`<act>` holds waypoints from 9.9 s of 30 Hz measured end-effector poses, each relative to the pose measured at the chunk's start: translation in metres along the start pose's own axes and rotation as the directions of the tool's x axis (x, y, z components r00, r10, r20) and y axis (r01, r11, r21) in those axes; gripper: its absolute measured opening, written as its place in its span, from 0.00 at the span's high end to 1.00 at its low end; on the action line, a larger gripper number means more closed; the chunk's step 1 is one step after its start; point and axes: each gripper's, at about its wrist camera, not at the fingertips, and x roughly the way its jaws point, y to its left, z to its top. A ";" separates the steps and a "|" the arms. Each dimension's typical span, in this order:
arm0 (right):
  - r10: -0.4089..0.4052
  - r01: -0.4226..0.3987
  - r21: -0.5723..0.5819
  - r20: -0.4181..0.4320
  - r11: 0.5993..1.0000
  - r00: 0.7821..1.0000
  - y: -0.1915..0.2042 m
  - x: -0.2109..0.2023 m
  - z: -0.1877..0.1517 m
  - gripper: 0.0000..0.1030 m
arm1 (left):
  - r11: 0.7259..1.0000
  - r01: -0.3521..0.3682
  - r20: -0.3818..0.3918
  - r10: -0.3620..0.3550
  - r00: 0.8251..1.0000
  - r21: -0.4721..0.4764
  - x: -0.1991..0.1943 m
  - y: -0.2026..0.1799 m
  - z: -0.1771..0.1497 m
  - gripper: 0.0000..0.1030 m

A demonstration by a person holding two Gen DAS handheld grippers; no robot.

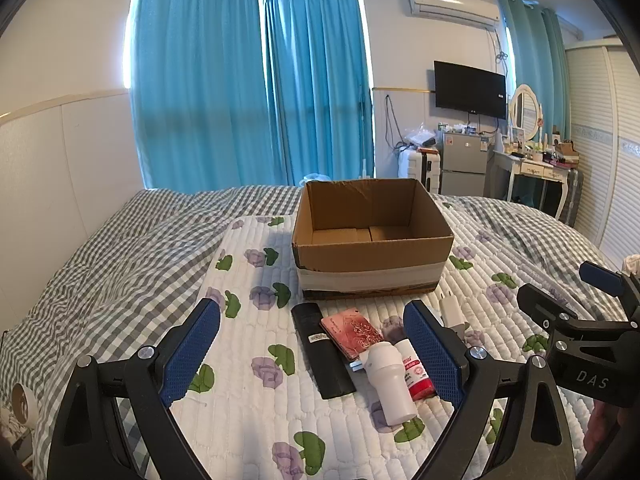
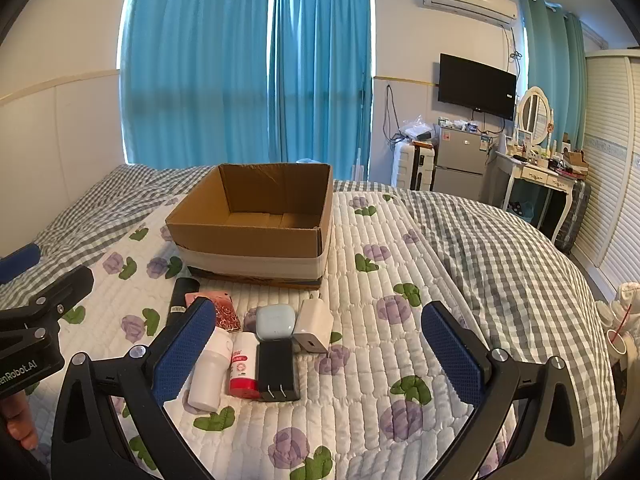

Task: Organize rigid objects

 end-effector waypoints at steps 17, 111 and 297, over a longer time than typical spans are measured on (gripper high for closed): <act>-0.002 0.002 -0.004 -0.007 1.000 1.000 0.000 0.000 0.001 0.00 | 1.000 -0.004 -0.007 0.004 1.000 -0.006 0.001 0.003 -0.004 0.08; 0.063 -0.099 -0.081 -0.364 0.992 0.929 0.038 0.068 0.021 0.63 | 0.983 0.185 -0.302 -0.171 0.938 0.017 0.060 0.011 0.029 0.57; 0.149 -0.164 -0.034 -0.279 0.986 0.949 0.027 0.073 0.102 0.65 | 0.980 0.190 -0.279 -0.166 0.946 0.062 0.099 -0.006 0.091 0.81</act>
